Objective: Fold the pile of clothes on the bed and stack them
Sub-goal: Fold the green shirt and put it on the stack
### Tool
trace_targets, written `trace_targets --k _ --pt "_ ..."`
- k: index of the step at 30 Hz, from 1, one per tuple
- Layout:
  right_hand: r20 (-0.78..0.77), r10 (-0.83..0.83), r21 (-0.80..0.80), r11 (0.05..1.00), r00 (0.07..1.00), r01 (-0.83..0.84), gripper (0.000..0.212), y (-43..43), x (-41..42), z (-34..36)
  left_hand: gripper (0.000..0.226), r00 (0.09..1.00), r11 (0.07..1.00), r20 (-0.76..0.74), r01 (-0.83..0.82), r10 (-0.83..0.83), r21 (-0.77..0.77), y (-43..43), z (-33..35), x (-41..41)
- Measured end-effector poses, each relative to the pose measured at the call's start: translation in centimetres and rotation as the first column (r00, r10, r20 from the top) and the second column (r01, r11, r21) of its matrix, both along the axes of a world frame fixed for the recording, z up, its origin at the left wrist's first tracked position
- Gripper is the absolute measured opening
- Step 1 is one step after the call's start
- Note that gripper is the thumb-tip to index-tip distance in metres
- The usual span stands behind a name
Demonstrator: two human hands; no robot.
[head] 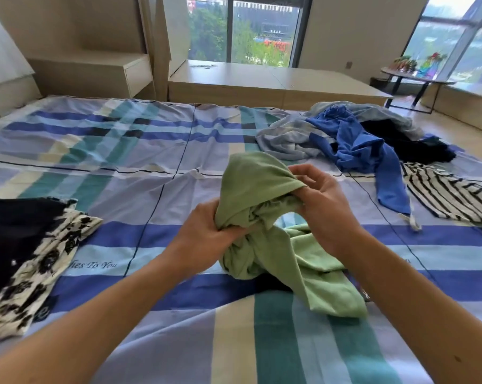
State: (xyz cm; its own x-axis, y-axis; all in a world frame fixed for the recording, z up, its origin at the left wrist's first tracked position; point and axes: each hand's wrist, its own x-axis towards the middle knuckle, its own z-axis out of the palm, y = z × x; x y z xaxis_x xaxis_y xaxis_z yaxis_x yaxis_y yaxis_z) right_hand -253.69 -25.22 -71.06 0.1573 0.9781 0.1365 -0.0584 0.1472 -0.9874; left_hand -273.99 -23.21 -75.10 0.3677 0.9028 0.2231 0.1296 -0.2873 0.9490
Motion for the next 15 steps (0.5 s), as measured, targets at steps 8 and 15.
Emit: trace_targets --k 8,15 --pt "0.008 0.313 -0.176 0.935 0.95 -0.307 0.08 -0.6 3.4 -0.3 0.02 0.962 0.974 0.248 -0.055 0.111 -0.221 -0.8 3.0 0.4" --pt "0.256 0.352 -0.113 0.936 0.9 -0.334 0.06 -2.4 -1.7 -0.1 0.051 0.85 0.879 0.527 0.238 0.017 -0.413 -0.9 5.7 -0.9"
